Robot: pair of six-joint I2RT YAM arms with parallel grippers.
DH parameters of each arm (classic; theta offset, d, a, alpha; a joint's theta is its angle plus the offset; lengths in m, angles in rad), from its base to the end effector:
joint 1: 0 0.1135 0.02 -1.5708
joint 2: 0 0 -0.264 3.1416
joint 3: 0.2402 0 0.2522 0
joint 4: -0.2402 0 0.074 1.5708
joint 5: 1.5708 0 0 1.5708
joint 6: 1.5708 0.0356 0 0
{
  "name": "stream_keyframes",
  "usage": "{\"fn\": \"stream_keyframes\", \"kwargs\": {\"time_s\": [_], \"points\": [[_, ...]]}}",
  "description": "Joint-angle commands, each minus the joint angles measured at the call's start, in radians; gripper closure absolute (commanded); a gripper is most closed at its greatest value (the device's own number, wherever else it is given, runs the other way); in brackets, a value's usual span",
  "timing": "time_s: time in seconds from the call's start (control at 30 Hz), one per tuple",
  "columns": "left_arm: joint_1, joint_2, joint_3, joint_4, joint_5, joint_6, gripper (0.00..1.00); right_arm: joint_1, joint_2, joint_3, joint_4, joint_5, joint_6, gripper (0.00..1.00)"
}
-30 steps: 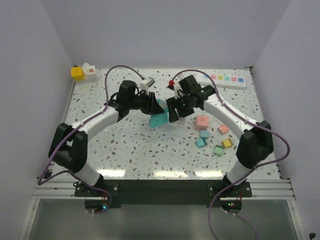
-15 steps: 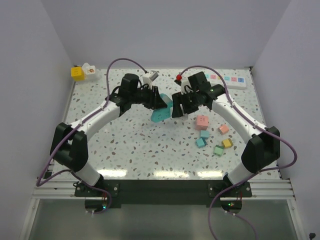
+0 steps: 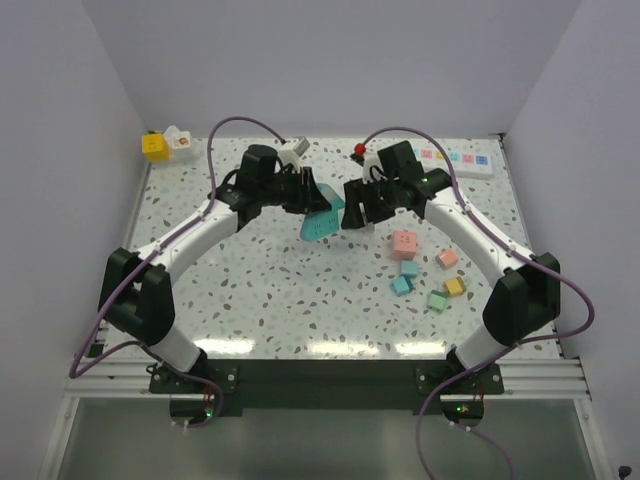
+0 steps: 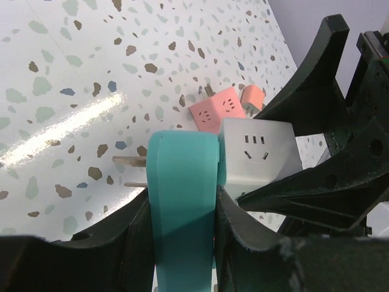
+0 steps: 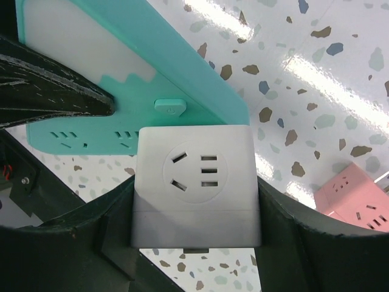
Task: Pull the plug off the socket
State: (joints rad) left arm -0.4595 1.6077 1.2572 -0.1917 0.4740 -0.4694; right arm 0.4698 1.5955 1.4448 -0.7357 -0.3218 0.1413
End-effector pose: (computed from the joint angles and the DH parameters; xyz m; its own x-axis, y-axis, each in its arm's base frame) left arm 0.3252 -0.1791 0.2950 -0.7495 -0.0782 -0.6574 0.4552 0.6601 -0.5975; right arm 0.3033 0.1666 0.3165 -0.7696 -0.2409 -0.5914 -0.5044 0.7972 0.3316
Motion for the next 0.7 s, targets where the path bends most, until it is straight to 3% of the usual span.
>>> {"fn": "stream_keyframes", "kwargs": {"time_s": [0.0, 0.3, 0.47, 0.53, 0.67], "points": [[0.108, 0.003, -0.05, -0.109, -0.589, 0.077, 1.0, -0.037, -0.108, 0.028, -0.119, -0.049, 0.081, 1.0], [0.099, -0.005, -0.024, -0.161, -0.744, 0.103, 1.0, -0.036, -0.019, 0.133, -0.229, -0.122, -0.008, 1.0], [0.104, -0.018, -0.031, -0.178, -0.792, 0.152, 1.0, -0.037, -0.051, 0.12, -0.258, -0.097, -0.003, 1.0], [0.104, -0.075, -0.061, -0.103, -0.732, 0.164, 1.0, -0.037, -0.065, 0.111, -0.243, -0.044, 0.009, 1.0], [0.104, -0.132, -0.065, -0.048, -0.634, 0.16, 1.0, -0.045, -0.068, 0.085, -0.164, 0.264, 0.087, 1.0]]}}
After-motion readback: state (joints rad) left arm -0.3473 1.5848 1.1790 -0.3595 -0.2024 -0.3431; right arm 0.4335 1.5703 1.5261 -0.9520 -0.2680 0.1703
